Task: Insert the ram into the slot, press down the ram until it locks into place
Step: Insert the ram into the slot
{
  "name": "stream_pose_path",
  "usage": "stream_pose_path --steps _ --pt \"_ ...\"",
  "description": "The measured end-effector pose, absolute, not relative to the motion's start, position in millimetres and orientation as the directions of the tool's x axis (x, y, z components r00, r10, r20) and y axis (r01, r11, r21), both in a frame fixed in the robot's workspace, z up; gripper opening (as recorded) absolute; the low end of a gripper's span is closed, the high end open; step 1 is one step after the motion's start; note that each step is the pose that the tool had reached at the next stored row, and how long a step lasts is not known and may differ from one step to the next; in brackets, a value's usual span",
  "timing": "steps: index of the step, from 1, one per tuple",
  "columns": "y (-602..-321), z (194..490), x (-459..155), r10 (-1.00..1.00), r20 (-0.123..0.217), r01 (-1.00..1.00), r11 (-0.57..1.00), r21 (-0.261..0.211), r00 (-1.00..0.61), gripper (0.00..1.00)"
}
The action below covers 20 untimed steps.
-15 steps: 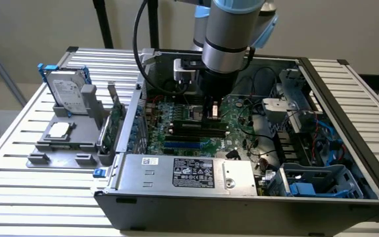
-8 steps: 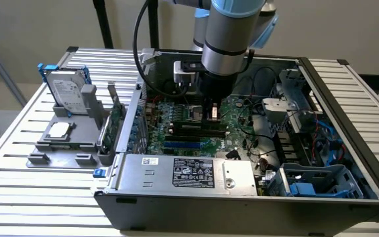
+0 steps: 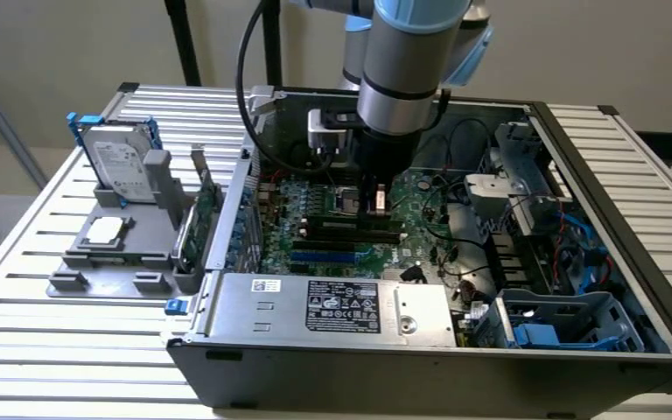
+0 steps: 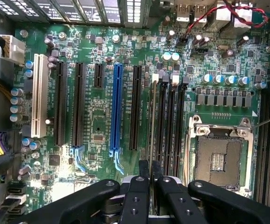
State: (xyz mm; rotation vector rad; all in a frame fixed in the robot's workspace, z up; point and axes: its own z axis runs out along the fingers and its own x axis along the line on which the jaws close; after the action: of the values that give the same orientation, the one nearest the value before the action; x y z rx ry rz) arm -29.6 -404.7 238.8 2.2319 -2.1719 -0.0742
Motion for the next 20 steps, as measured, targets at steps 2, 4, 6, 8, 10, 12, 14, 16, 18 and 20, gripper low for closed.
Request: stream_pose_path --steps 2,4,6,8,10,12,14,16,18,20 --pt "-404.7 237.7 -29.6 -1.0 -0.015 -0.998 -0.028 0.049 0.027 0.13" --pt "-404.8 237.1 -29.6 -1.0 -0.015 -0.999 -0.028 0.047 0.027 0.13" --pt "-404.8 237.1 -29.7 -1.0 -0.015 -0.999 -0.028 0.047 0.027 0.13" --pt "-404.8 236.8 -29.7 -1.0 -0.015 -0.999 -0.028 0.047 0.027 0.13" --pt "-404.7 236.1 -29.7 -1.0 -0.015 -0.999 -0.028 0.046 0.027 0.13" --pt "-404.7 234.1 -30.4 -1.0 -0.015 -0.999 -0.028 0.046 0.027 0.13" --pt "-404.5 233.4 -30.3 -1.0 -0.015 -0.999 -0.028 0.046 0.027 0.13" --pt "-404.5 233.1 -30.4 -1.0 -0.015 -0.999 -0.028 0.046 0.027 0.13" --pt "-404.4 232.8 -30.4 -1.0 -0.015 -0.999 -0.028 0.046 0.027 0.13" --pt "-404.2 232.6 -30.4 -1.0 -0.016 -0.999 -0.028 0.046 0.027 0.13"
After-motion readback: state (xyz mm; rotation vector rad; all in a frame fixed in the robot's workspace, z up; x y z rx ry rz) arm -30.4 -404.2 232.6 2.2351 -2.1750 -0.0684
